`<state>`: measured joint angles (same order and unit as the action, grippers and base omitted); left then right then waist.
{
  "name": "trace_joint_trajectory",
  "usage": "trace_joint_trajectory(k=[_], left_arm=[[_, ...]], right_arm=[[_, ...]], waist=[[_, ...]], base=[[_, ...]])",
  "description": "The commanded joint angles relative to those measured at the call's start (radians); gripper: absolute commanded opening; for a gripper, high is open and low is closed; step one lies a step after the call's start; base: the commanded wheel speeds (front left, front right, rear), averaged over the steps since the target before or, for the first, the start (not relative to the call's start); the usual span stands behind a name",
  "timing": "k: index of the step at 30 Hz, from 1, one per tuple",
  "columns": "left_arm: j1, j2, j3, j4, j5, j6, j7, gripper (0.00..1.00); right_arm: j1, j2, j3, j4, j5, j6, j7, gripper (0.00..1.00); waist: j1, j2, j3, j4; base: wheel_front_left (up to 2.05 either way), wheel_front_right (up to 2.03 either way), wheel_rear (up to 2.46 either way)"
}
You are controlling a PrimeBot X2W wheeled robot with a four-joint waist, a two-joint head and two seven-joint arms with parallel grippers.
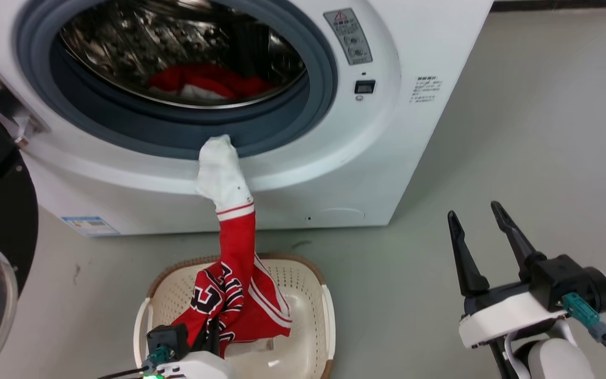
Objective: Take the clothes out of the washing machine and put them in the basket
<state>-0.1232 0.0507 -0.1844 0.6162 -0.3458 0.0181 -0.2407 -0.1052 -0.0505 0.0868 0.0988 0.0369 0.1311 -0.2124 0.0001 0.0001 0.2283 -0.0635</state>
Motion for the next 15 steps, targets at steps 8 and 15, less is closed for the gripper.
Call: trace_joint_trajectory(k=[8, 15], left_arm=[[-0.126, 0.000, -0.053, 0.192, -0.061, 0.010, 0.001, 0.00], [-0.299, 0.005, -0.035, 0.359, -0.086, 0.018, -0.008, 0.00]], right_arm=[[-0.079, 0.001, 0.015, -0.002, 0.007, -0.001, -0.018, 1.00], [-0.152, 0.001, 0.021, -0.012, 0.008, -0.001, -0.030, 1.00]], waist=[[-0.0001, -0.0001, 0.194, -0.036], [-0.0001, -0.0001, 0.362, -0.062]], base=[[0.00, 0.00, 0.00], [0.00, 0.00, 0.00]])
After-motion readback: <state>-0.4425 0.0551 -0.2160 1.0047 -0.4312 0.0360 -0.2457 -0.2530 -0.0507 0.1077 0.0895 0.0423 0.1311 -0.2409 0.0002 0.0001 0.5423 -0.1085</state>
